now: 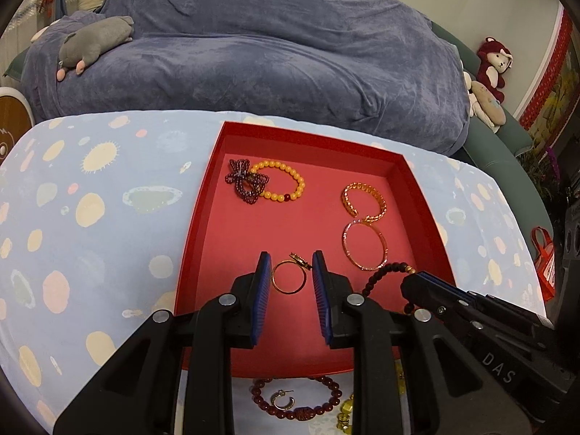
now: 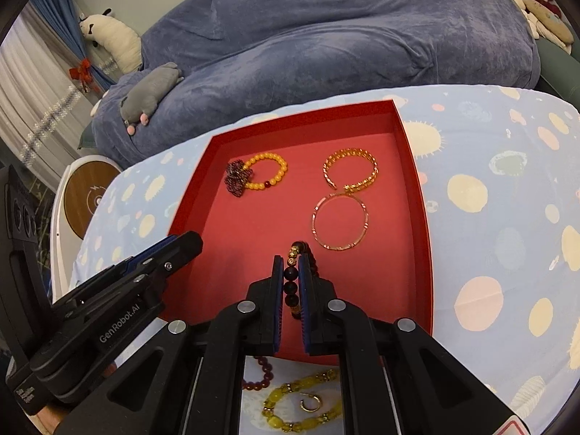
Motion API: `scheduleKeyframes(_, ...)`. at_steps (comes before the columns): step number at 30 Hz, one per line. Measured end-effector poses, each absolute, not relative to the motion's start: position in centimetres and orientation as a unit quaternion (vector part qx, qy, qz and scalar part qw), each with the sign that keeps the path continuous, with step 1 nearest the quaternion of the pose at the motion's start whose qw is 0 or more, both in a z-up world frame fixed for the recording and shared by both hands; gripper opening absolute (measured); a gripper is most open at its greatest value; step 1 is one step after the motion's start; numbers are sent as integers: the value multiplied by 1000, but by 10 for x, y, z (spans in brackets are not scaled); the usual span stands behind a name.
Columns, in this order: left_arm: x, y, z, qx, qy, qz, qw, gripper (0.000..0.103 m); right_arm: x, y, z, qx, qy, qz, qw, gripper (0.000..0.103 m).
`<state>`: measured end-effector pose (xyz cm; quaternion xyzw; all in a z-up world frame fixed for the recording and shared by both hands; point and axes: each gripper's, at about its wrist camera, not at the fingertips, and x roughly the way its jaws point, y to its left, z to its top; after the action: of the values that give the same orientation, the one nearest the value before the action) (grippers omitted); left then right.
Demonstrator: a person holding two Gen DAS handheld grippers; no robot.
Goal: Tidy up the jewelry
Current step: 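Carry the ring and dark bead bracelet into the red box while opening both tools, then withdraw both open tools from the box toward the remaining bracelets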
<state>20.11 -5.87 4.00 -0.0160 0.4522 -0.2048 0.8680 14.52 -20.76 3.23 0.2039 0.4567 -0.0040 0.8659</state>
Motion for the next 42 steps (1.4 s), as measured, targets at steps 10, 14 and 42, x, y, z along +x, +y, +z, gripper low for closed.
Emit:
scheduleKeyframes(10,198,-40,23,-37,463,-175,868,49,129,-226,28,207,444,-42,871,47)
scheduleKeyframes(14,189,-31,29,-47,458,-173,871,49,120,-226,34,210,438,-45,873,47)
scheduleKeyframes(42,85,10,16,-51,478,-155,863,50,9,-184,9,204,483,-41,850,48)
